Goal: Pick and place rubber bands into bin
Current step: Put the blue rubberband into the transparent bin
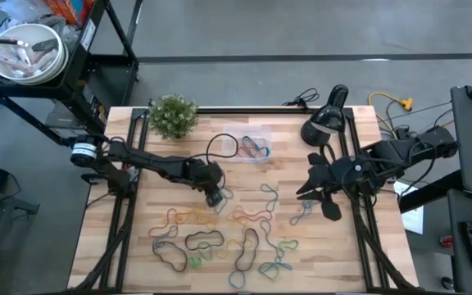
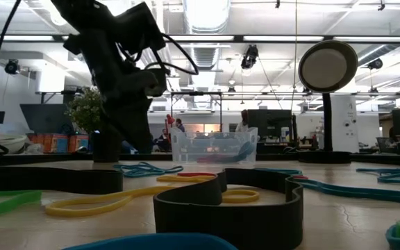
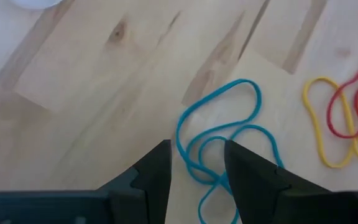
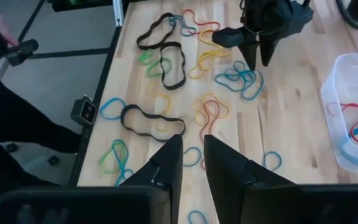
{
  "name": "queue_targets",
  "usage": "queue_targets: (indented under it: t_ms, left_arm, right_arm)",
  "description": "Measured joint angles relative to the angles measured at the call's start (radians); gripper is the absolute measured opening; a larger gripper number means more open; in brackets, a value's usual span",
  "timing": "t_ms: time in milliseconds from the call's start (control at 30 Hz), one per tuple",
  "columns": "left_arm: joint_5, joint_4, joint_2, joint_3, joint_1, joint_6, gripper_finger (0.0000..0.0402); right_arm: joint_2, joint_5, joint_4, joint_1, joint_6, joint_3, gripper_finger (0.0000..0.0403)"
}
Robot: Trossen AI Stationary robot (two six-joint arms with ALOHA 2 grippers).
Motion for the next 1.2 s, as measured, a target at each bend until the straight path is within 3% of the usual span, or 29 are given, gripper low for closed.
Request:
queue_targets:
  t_ms: [1200]
  left_arm:
    - [-0.047, 0.059, 0.050, 0.000, 0.009, -0.036, 0.0132]
  right_arm:
    - [0.024, 0.027, -0.001, -0.001, -0.028, -0.002, 0.0058]
